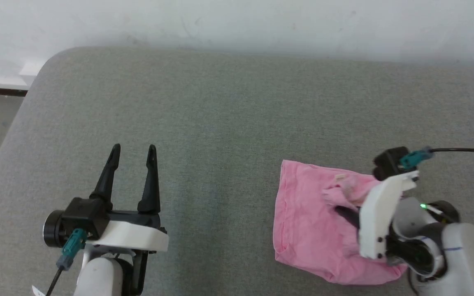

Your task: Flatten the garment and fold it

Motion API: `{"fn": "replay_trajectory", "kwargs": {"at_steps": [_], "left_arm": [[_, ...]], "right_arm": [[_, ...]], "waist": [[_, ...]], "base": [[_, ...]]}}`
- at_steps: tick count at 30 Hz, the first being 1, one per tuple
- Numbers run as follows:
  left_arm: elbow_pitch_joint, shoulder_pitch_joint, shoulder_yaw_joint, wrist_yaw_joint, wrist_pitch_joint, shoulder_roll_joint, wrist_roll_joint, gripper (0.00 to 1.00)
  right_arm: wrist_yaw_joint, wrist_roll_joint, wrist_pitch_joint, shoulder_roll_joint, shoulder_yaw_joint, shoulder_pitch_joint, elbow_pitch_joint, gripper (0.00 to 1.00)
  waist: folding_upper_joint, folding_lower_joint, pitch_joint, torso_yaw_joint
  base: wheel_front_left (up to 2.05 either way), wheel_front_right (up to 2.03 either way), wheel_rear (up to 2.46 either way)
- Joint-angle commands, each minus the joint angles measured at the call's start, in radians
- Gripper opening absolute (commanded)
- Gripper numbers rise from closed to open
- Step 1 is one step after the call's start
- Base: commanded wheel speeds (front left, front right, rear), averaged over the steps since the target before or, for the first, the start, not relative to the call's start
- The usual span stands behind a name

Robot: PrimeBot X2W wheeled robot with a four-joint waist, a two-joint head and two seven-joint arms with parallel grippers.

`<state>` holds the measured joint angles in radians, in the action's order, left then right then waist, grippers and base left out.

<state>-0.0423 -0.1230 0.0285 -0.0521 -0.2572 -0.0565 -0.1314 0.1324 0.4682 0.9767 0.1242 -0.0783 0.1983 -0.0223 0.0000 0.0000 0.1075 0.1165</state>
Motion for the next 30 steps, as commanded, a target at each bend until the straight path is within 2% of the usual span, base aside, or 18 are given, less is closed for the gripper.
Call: {"fn": "replay_trajectory", "kwargs": {"at_steps": [1,7,17,18,19,20,24,30], "left_arm": [[0.002,-0.001,-0.001,-0.006,-0.005,0.003,0.002,1.0],[0.0,0.0,0.007,-0.006,-0.005,0.005,0.004,1.0],[-0.012,-0.021,0.028,-0.006,-0.005,0.006,-0.006,1.0],[-0.012,-0.021,0.029,-0.006,-0.005,0.006,-0.007,1.0],[-0.013,-0.021,0.03,-0.005,-0.005,0.006,-0.008,1.0],[-0.015,-0.019,0.031,-0.004,-0.005,0.006,-0.009,1.0],[-0.019,-0.01,0.032,-0.004,-0.005,0.006,-0.009,1.0],[-0.02,-0.004,0.025,-0.007,-0.005,0.006,-0.002,1.0]], "right_arm": [[-0.002,-0.006,-0.012,-0.012,-0.01,0.02,0.01,0.0],[-0.002,-0.044,-0.065,-0.056,-0.099,0.071,0.12,0.0],[-0.002,-0.175,-0.169,-0.072,-0.192,0.133,0.34,0.0],[-0.002,-0.183,-0.182,-0.072,-0.2,0.138,0.354,0.25],[-0.002,-0.188,-0.193,-0.073,-0.213,0.143,0.366,0.97],[-0.002,-0.19,-0.205,-0.073,-0.227,0.148,0.372,1.0],[-0.002,-0.174,-0.238,-0.073,-0.287,0.17,0.361,1.0],[-0.002,-0.155,-0.268,-0.067,-0.323,0.191,0.268,1.0]], "waist": [[0.0,0.0,0.008,0.01],[0.0,0.0,0.022,0.031],[0.0,0.0,0.031,0.054],[0.0,0.0,0.03,0.052],[0.0,0.0,0.028,0.05],[0.0,0.0,0.026,0.047],[0.0,0.0,0.014,0.033],[0.0,0.0,-0.002,0.005]], "base": [[0.0,0.0,0.0],[0.0,0.0,0.0],[0.0,0.0,0.0],[0.0,0.0,0.0],[0.0,0.0,0.0],[0.0,0.0,0.0],[0.0,0.0,0.0],[0.0,0.0,0.0]]}}
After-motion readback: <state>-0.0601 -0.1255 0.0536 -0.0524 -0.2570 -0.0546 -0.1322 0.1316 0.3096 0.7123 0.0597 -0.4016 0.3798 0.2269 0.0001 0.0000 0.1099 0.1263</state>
